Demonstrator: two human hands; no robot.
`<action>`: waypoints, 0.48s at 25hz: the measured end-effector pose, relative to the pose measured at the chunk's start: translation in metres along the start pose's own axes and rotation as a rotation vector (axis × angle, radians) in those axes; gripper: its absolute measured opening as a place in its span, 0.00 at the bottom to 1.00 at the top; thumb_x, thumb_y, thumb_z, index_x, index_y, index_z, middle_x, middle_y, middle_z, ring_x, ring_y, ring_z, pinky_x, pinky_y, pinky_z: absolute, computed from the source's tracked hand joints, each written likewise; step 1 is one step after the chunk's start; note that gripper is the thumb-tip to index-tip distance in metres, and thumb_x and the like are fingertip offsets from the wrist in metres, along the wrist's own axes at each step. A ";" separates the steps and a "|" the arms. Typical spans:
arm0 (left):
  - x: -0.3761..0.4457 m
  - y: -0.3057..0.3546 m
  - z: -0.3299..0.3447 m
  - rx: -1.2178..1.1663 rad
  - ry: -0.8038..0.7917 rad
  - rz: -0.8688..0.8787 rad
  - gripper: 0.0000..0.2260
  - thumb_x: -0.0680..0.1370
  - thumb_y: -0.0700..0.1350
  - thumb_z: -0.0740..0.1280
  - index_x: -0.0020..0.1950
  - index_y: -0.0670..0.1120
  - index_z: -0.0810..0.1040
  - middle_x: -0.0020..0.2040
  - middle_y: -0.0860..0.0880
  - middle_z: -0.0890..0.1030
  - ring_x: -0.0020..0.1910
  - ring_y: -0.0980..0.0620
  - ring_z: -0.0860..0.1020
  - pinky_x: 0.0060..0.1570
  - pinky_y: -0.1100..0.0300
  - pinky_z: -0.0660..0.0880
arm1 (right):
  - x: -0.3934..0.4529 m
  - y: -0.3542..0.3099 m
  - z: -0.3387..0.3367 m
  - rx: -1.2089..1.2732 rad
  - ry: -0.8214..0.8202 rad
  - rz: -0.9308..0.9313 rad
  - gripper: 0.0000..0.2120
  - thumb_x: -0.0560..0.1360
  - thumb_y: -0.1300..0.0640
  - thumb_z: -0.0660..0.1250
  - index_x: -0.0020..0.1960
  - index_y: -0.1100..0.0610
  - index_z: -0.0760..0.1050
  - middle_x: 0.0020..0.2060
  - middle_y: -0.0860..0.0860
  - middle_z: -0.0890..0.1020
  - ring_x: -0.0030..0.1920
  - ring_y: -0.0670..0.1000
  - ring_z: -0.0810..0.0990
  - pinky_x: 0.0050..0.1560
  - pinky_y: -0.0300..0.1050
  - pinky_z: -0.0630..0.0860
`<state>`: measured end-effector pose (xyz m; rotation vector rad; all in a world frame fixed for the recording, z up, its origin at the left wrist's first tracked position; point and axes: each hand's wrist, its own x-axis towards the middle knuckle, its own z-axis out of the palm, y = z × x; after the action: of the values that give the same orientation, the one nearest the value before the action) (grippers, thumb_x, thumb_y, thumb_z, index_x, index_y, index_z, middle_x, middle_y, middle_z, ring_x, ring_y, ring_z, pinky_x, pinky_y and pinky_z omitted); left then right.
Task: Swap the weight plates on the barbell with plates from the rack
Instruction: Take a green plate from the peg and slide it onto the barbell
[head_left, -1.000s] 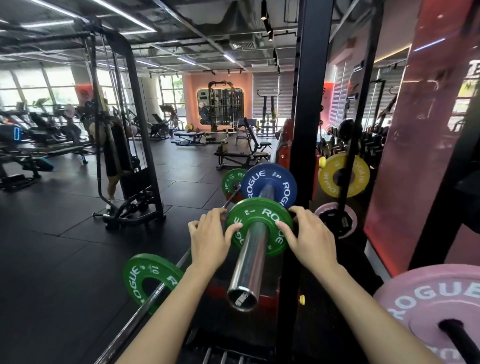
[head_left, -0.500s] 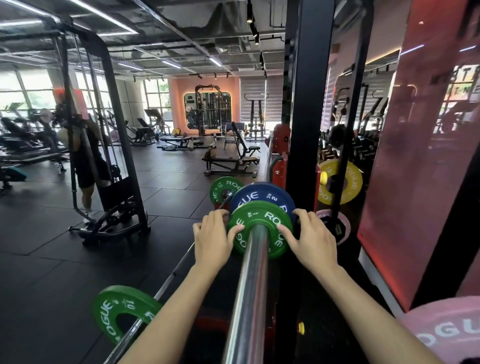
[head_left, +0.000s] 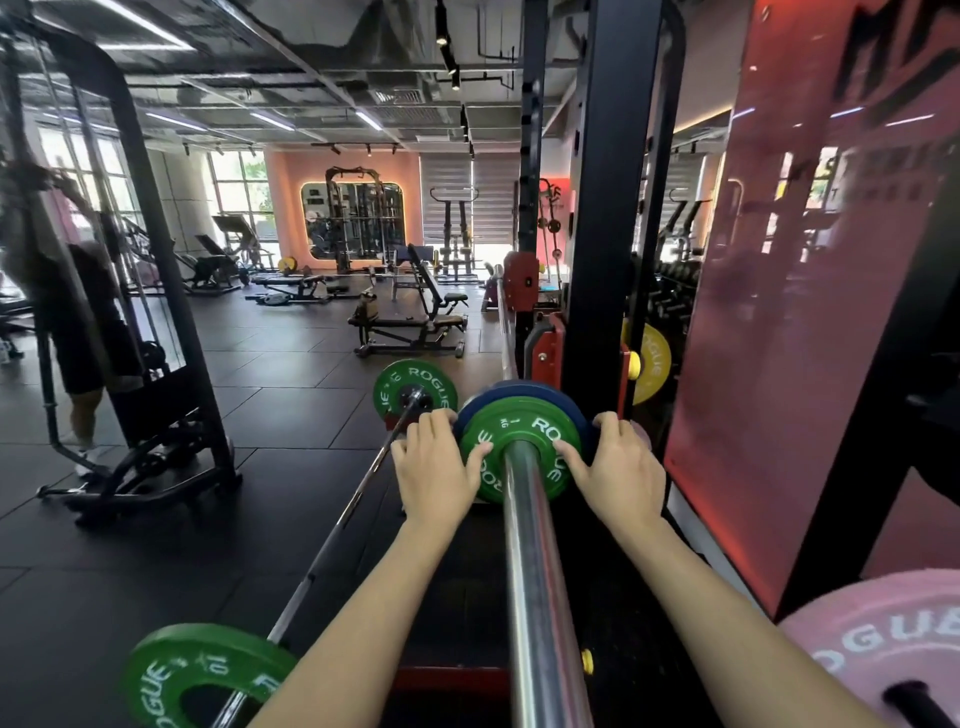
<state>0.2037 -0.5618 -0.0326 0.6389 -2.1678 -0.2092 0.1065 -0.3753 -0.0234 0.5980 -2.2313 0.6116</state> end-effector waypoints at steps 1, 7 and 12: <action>-0.001 -0.002 0.000 -0.008 0.000 0.013 0.22 0.75 0.62 0.68 0.59 0.48 0.73 0.52 0.51 0.77 0.52 0.48 0.75 0.52 0.51 0.68 | -0.001 0.000 -0.002 0.003 0.007 0.002 0.24 0.72 0.37 0.69 0.54 0.58 0.74 0.41 0.53 0.79 0.40 0.56 0.80 0.30 0.44 0.69; -0.014 -0.007 -0.014 -0.146 -0.012 0.116 0.19 0.75 0.63 0.65 0.58 0.51 0.74 0.52 0.51 0.76 0.52 0.49 0.74 0.51 0.51 0.68 | -0.020 -0.005 -0.027 0.038 0.002 -0.057 0.19 0.75 0.40 0.66 0.57 0.53 0.75 0.42 0.51 0.78 0.43 0.55 0.80 0.34 0.47 0.74; -0.037 -0.006 -0.038 -0.234 -0.031 0.146 0.20 0.75 0.64 0.61 0.58 0.53 0.74 0.51 0.53 0.75 0.51 0.50 0.74 0.51 0.52 0.68 | -0.049 -0.018 -0.058 0.028 -0.020 -0.066 0.19 0.76 0.40 0.64 0.60 0.52 0.75 0.44 0.49 0.78 0.46 0.53 0.79 0.36 0.48 0.76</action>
<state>0.2546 -0.5456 -0.0358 0.3457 -2.1669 -0.3898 0.1778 -0.3443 -0.0198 0.6915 -2.2155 0.6071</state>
